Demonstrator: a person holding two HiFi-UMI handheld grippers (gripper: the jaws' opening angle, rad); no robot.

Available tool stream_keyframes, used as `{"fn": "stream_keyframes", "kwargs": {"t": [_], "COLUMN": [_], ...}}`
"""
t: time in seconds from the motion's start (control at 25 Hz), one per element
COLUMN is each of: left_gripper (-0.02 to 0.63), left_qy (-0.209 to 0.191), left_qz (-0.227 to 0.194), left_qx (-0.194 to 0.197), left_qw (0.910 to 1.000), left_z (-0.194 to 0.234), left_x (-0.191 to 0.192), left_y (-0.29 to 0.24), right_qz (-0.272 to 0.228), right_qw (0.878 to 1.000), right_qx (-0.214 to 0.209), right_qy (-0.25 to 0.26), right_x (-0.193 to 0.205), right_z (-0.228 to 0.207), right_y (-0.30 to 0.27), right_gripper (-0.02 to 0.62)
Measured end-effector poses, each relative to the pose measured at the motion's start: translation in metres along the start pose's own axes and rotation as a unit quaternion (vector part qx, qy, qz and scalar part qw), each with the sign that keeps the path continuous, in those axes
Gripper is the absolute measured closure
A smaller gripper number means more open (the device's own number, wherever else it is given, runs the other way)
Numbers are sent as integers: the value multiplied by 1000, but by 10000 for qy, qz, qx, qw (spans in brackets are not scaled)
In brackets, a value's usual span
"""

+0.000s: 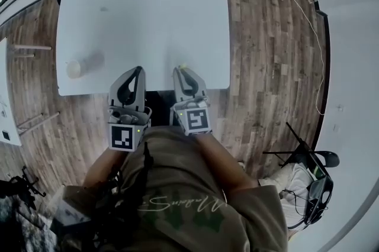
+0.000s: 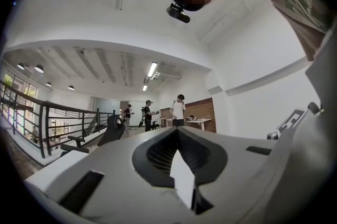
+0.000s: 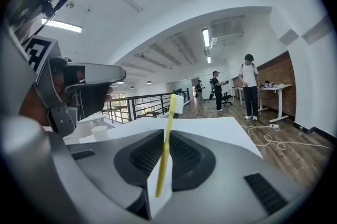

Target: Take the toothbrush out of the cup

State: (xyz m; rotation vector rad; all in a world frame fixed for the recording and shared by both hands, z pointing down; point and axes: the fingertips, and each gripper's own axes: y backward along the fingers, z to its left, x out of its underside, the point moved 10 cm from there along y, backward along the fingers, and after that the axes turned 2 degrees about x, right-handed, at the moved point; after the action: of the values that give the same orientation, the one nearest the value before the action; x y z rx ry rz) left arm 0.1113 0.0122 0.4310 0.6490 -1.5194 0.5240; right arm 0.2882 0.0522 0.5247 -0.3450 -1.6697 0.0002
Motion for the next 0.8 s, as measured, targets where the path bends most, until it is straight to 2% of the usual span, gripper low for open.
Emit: {"fn": "stream_keyframes", "kwargs": {"t": [0.12, 0.28, 0.56, 0.8], "left_gripper": [595, 595, 595, 595], "left_qy": [145, 291, 264, 256], "left_qz": [57, 362, 380, 319], "left_qx": [48, 74, 123, 98], "left_qw": [9999, 9989, 9989, 9991], "left_z": [-1, 2, 14, 19], "left_x": [4, 7, 7, 2], "left_y": [0, 1, -4, -1], "right_qz": [61, 213, 503, 648], "right_qw": [10000, 9994, 9982, 9977], "right_qx": [11, 102, 164, 164], "right_qy": [-9, -268, -291, -100], "right_x": [6, 16, 27, 28], "right_z": [-3, -4, -2, 1], "right_y": [-2, -3, -17, -22], "right_gripper": [563, 563, 563, 561]}}
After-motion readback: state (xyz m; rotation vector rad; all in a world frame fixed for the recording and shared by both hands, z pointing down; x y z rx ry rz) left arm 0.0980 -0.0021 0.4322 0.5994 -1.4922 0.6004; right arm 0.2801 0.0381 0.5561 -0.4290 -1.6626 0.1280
